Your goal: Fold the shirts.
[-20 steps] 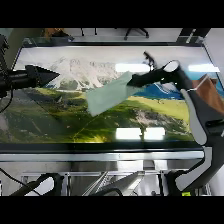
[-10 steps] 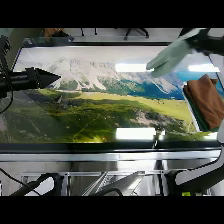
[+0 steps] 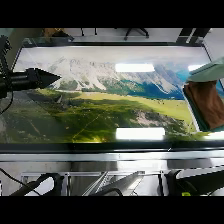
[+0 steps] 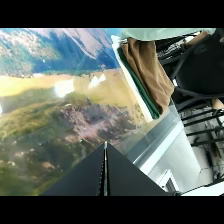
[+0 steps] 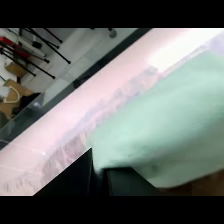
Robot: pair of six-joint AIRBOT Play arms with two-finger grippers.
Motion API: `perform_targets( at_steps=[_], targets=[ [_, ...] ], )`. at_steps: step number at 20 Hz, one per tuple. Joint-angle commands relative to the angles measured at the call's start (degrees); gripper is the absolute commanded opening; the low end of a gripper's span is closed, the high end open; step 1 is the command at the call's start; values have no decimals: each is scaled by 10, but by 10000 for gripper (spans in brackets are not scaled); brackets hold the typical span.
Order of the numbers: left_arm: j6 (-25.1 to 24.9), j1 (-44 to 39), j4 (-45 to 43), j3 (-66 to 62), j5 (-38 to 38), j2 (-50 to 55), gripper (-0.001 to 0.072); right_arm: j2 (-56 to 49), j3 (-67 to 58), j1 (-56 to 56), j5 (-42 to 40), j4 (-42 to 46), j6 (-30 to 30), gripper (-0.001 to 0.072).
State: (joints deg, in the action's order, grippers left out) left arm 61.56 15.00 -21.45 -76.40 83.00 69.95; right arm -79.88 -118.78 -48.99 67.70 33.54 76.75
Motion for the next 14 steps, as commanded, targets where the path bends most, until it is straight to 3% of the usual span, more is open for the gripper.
perform_targets(
  at_steps=[1, 4, 9, 11, 14],
  targets=[
    [-2, 0, 0, 0, 0, 0, 16, 6, 0, -50, 78, 13, 34, 17],
    [-3, 0, 0, 0, 9, 0, 16, 6, 6, -79, 168, 98, 111, 16],
    [-7, 0, 0, 0, 11, 0, 16, 3, 80, -84, 333, 370, 247, 17],
    [-11, 0, 0, 0, 10, 0, 16, -5, 133, -84, 345, 419, 239, 24],
    [-10, 0, 0, 0, 10, 0, 16, -21, 204, -83, 269, 424, 205, 31]
  ],
)
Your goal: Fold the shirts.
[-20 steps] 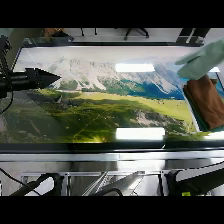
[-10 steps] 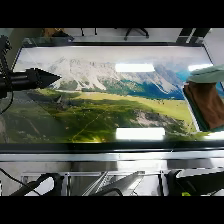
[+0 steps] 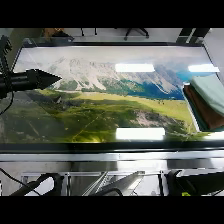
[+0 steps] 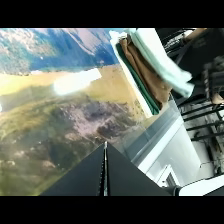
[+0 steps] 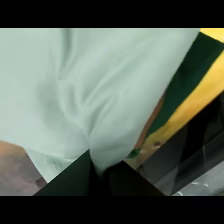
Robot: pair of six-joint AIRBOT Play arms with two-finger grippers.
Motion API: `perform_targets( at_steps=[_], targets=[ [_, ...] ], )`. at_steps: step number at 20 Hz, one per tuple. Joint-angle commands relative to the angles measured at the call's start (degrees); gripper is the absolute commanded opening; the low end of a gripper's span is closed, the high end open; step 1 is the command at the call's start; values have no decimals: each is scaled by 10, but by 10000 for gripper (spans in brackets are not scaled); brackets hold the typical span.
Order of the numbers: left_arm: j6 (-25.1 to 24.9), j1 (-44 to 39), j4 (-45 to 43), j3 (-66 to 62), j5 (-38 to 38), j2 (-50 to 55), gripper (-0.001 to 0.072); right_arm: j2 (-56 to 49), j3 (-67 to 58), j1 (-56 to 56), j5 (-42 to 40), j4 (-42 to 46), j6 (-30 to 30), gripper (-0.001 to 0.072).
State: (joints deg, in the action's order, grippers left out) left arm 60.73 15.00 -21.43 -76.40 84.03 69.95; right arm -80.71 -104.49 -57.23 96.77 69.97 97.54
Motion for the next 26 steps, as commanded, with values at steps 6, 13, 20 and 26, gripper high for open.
perform_targets(
  at_steps=[6, 13, 20, 26],
  targets=[
    [-2, 0, 0, 0, -13, 0, 16, -26, 60, 0, -49, -42, 3, 619],
    [4, 9, 6, -1, 5, -1, 15, 18, -55, 45, -38, -293, 79, 556],
    [23, 25, 25, -1, 72, -28, 15, 65, -55, 190, -3, -280, 23, 201],
    [28, -17, -26, 183, -7, -200, 15, 157, 55, 499, -17, -55, -32, 15]
  ],
)
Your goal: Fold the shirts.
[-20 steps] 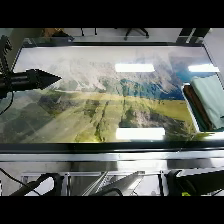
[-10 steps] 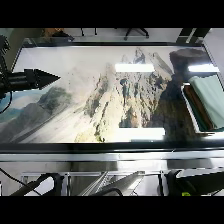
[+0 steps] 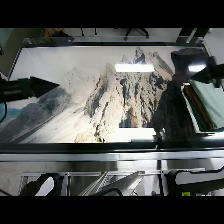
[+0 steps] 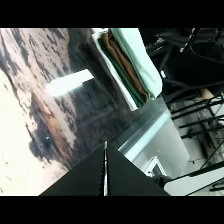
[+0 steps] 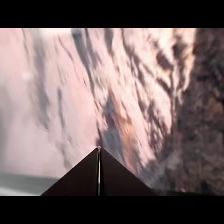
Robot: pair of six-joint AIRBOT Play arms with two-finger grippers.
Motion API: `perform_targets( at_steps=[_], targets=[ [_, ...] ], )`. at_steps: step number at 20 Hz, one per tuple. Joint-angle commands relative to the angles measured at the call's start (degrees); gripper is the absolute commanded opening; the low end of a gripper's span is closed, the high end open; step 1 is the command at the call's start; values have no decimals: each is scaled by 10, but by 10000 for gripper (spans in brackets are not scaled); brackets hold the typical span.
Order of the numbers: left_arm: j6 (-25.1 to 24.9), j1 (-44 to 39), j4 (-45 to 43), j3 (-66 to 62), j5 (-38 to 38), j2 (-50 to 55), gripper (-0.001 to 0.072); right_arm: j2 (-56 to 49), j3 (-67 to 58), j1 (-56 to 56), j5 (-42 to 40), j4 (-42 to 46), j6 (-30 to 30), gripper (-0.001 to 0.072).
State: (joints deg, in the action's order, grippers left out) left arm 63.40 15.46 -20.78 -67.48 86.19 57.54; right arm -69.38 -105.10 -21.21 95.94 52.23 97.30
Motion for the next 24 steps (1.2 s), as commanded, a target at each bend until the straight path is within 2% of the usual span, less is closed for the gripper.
perform_targets(
  at_steps=[1, 3, 5, 6, 8, 10, 18, 24],
  targets=[
    [2, -38, -48, 148, -32, -107, 15, 72, 121, 205, -28, 161, -30, 16],
    [8, -75, -68, 260, -53, -165, 15, 132, 264, 321, -106, 175, -26, 16],
    [13, -113, -67, 346, -99, -211, 15, 182, 407, 414, -219, 174, -3, 15],
    [14, -127, -67, 376, -120, -228, 15, 196, 462, 443, -270, 174, 12, 15],
    [20, -145, -67, 407, -139, -244, 15, 197, 519, 465, -313, 149, 17, 15],
    [21, -152, -67, 413, -140, -241, 15, 187, 535, 466, -318, 124, 12, 16],
    [10, -155, -66, 413, -133, -160, 16, 174, 535, 465, -295, 116, 13, 17],
    [9, -155, -66, 413, -144, -161, 16, 174, 535, 465, -295, 116, 13, 16]
  ],
)
